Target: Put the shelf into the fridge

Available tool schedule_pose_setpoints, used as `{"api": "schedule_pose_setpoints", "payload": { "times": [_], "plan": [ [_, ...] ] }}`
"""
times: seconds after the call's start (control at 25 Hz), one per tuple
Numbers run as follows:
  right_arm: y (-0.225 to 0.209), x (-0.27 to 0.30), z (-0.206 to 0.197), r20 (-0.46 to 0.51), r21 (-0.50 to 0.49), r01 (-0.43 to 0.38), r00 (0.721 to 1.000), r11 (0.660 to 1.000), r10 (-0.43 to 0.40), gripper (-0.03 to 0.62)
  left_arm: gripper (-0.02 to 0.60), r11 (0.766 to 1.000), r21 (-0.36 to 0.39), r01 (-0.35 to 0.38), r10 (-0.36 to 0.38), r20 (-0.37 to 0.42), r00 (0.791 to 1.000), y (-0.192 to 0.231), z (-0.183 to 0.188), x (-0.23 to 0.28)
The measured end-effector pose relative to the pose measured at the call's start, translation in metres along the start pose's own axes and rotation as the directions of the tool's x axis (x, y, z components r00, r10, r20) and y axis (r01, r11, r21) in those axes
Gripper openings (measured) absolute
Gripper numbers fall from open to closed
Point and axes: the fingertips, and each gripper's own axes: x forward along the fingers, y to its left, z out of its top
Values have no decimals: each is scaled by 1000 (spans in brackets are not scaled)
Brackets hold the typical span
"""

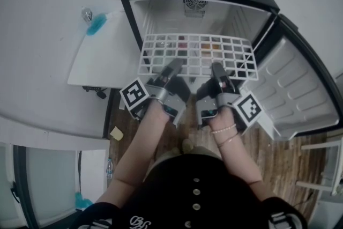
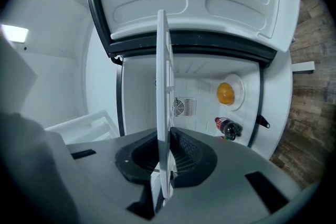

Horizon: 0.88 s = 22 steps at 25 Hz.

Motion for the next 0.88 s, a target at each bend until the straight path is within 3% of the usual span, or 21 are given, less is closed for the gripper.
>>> {"api": "schedule_pose_setpoints", "payload": {
  "times": [0.88],
  "plan": [
    [-1,-1,-1,-1,36,-12,1000,999,12,34,34,999,33,-16,16,8,1000,-4,0,-2]
  ]
}}
